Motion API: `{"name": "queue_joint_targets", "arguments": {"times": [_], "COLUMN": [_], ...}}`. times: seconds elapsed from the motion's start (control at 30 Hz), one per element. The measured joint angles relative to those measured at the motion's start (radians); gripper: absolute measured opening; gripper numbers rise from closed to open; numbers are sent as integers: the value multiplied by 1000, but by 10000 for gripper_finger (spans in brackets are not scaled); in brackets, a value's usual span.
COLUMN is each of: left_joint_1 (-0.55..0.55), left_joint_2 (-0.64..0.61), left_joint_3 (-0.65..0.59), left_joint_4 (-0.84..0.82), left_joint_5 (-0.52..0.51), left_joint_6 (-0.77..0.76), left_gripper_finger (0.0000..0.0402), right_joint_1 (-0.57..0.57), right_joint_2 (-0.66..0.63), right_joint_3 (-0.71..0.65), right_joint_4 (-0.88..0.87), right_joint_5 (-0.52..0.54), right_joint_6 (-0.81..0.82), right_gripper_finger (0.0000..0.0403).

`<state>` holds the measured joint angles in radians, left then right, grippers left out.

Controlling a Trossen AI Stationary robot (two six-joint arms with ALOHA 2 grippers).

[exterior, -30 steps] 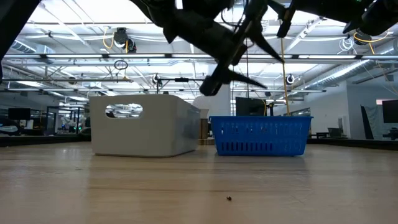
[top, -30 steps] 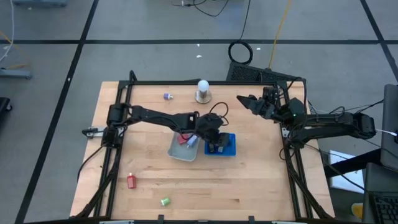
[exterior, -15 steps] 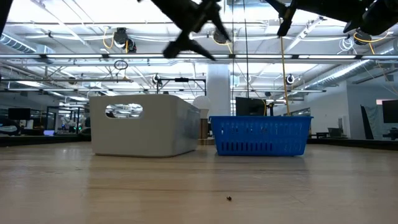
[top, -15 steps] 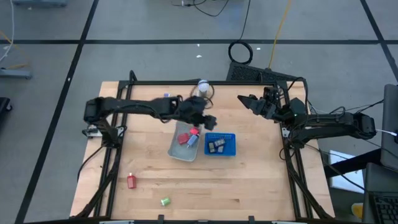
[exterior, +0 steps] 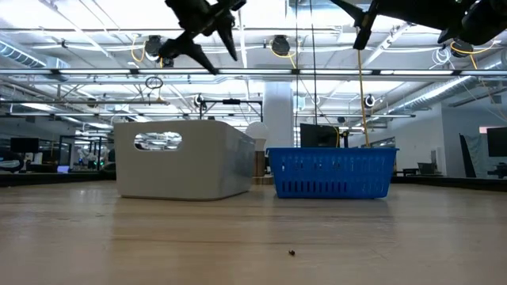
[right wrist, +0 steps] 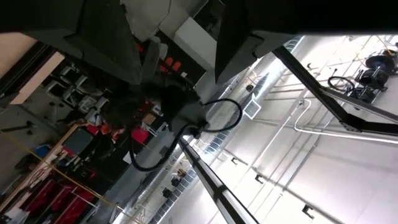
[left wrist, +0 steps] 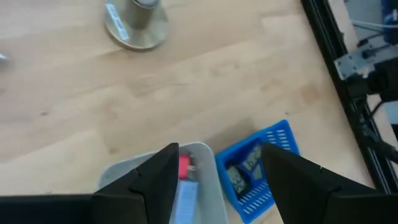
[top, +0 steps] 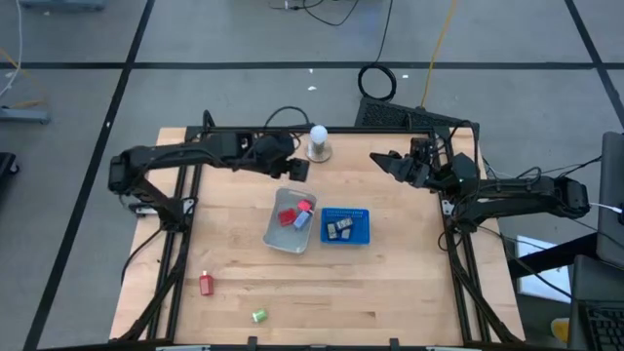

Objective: Pick & Place Office items
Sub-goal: Put the violet charger adapter into the gray bin

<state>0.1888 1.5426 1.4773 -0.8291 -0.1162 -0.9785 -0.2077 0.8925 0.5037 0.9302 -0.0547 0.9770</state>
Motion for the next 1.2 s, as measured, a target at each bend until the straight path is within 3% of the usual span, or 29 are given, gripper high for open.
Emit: {"name": "queue_joint_targets", "arguments": {"times": [0.33,0.6,0.87,1.03,1.2], "left_joint_1": [94,231,475,602,686], "left_joint_2": [-63,-85,-89,-89,-82], "left_joint_3": [0,0,0,0,0], "left_joint_4": [-137,-183,-272,-276,-275], "left_joint_5": [19,197,370,336,259], "left_joint_6": [134,430,910,1155,1415], "left_gripper_finger": [230,230,230,230,230], "right_joint_1": [0,-21,-61,-61,-60], "right_joint_2": [0,0,0,0,0], "right_joint_3": [0,0,0,0,0], "right_joint_4": [0,-5,-41,-37,-42], "right_joint_5": [0,1,20,109,109], "right_joint_6": [-4,-20,-21,-19,-23], "right_gripper_finger": [196,196,196,196,196]}}
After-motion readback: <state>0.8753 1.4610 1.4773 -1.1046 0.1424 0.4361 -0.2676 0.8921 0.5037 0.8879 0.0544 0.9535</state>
